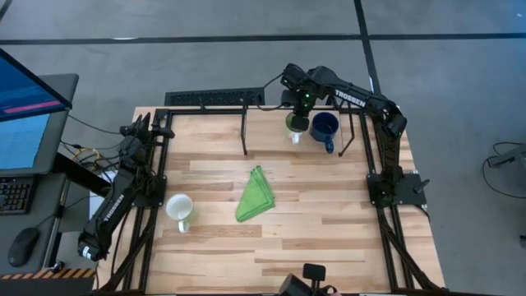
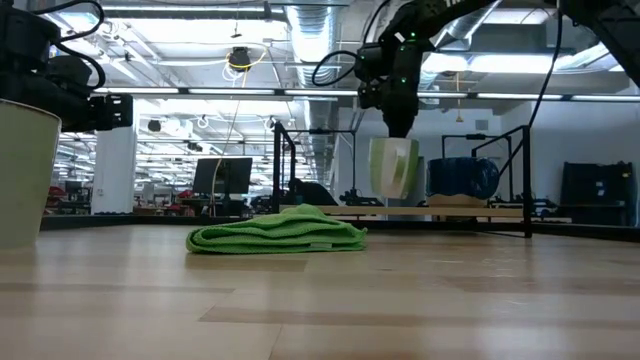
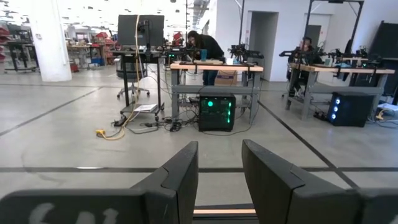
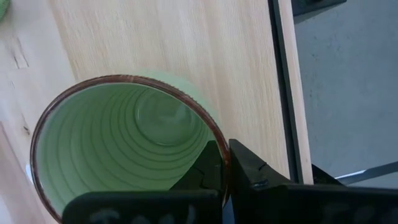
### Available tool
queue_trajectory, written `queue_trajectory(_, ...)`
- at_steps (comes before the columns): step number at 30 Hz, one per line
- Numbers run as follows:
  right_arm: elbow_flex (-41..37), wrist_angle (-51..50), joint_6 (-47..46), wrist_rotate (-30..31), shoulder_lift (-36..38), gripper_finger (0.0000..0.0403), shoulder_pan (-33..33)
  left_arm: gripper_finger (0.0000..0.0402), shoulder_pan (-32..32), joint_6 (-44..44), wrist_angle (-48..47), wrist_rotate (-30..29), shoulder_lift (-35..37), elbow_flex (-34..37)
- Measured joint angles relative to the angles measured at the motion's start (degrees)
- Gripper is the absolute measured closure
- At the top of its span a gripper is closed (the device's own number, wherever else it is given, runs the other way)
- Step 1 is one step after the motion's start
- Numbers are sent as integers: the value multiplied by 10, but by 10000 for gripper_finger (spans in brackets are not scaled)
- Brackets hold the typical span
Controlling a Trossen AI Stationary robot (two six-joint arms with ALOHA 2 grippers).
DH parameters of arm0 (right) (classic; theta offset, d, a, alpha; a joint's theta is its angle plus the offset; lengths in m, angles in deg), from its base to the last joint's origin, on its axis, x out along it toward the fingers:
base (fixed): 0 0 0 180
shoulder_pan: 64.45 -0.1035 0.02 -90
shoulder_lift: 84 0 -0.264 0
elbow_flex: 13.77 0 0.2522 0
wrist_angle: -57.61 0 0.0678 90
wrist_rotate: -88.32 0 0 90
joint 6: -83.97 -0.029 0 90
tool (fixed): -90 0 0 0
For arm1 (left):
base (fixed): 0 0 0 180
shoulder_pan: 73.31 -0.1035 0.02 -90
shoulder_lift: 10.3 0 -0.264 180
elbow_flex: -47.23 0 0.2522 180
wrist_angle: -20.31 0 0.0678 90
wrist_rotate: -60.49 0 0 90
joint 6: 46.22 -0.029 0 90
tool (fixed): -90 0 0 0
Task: Stack small to large cups/mugs on shelf
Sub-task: Put the green mug on the shelf
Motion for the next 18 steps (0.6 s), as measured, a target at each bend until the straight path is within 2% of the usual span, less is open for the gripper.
queue_trajectory(18,0,-3,-19,0,0,383,0,287,0,0,0,0,0,0)
